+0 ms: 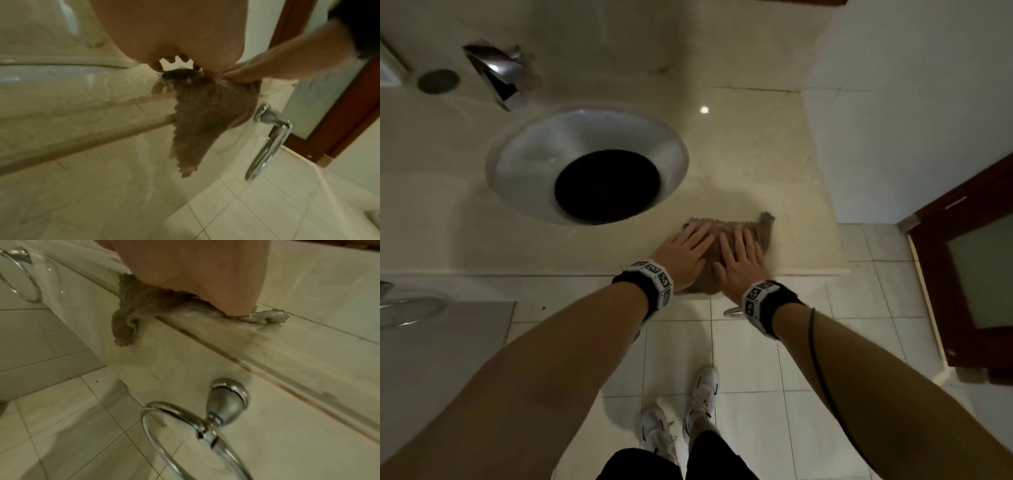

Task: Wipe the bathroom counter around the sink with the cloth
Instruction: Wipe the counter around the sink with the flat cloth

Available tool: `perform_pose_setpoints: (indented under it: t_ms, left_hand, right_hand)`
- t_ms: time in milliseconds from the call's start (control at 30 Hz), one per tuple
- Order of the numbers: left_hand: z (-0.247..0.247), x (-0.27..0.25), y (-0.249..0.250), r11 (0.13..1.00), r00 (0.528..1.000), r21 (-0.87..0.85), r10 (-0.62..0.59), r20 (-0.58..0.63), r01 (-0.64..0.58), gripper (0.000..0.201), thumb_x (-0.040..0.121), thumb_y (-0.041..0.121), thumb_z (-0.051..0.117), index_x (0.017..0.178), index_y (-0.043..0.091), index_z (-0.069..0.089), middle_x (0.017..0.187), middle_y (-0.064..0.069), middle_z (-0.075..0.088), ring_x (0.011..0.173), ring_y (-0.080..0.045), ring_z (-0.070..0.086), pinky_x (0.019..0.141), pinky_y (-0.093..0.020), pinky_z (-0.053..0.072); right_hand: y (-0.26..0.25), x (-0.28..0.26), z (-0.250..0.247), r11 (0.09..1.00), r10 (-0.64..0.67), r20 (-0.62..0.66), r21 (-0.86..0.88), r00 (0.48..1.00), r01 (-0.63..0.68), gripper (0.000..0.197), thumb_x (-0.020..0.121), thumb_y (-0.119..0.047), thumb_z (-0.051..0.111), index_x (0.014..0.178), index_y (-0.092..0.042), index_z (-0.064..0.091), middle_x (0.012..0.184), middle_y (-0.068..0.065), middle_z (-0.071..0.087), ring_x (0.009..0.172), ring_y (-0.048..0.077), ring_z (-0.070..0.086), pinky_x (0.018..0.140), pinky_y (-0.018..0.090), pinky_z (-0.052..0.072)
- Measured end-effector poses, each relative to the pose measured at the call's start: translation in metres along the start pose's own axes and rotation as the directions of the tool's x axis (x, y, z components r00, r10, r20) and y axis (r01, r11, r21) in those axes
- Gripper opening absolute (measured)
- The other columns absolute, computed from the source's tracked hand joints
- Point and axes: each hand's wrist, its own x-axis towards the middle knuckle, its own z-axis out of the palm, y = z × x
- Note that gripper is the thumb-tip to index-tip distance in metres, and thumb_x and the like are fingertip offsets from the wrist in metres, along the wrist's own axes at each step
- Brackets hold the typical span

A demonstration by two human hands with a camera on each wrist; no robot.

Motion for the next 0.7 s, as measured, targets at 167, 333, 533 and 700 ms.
perform_pose_setpoints:
  t_ms: [167, 333, 533, 700]
  left_hand:
    - [0.022, -0.002, 0.024, 0.991, 0.991, -0.031, -0.129, -0.022, 0.128, 0.075, 0.090, 0.058, 0.001, 0.152, 0.017, 0.002, 0.161, -0.004, -0.003, 0.148, -0.020, -0.003, 0.119, -0.042, 0.002]
    - [0.016, 0.023, 0.036, 0.978, 0.977, -0.039, -0.209, -0.051, 0.207, 0.066, 0.099, 0.050, 0.016, 0.152, 0.015, 0.001, 0.161, -0.006, -0.003, 0.148, -0.022, -0.002, 0.118, -0.046, 0.000]
    - [0.003, 0.082, 0.034, 0.955, 0.958, -0.095, -0.284, -0.027, 0.281, 0.063, 0.100, 0.046, 0.018, 0.152, 0.015, 0.000, 0.161, -0.005, -0.006, 0.148, -0.020, -0.006, 0.117, -0.044, -0.004]
    - [-0.013, 0.142, 0.016, 0.944, 0.947, -0.074, -0.322, -0.007, 0.321, 0.063, 0.100, 0.046, 0.017, 0.152, 0.015, -0.001, 0.161, -0.006, -0.008, 0.147, -0.021, -0.007, 0.118, -0.045, 0.000]
  right_hand:
    - [0.013, -0.007, 0.007, 0.994, 0.109, -0.033, 0.035, 0.993, -0.108, 0.063, 0.100, -0.038, 0.019, 0.150, -0.005, 0.001, 0.157, 0.020, -0.007, 0.146, 0.032, -0.007, 0.119, 0.045, 0.002]
    - [0.026, 0.013, 0.008, 0.987, 0.158, -0.088, 0.024, 0.983, -0.157, 0.067, 0.099, -0.048, 0.017, 0.151, -0.009, 0.003, 0.158, 0.017, -0.003, 0.146, 0.029, -0.002, 0.119, 0.042, 0.005]
    - [0.067, 0.068, -0.008, 0.995, 0.101, -0.090, 0.023, 0.991, -0.099, 0.067, 0.098, -0.048, 0.019, 0.151, -0.011, 0.003, 0.159, 0.015, -0.003, 0.147, 0.026, -0.002, 0.119, 0.040, 0.003]
    - [0.097, 0.123, -0.030, 0.998, 0.055, -0.075, 0.011, 0.996, -0.054, 0.067, 0.097, -0.051, 0.017, 0.152, -0.016, 0.000, 0.159, 0.015, -0.007, 0.146, 0.028, -0.006, 0.118, 0.041, 0.001]
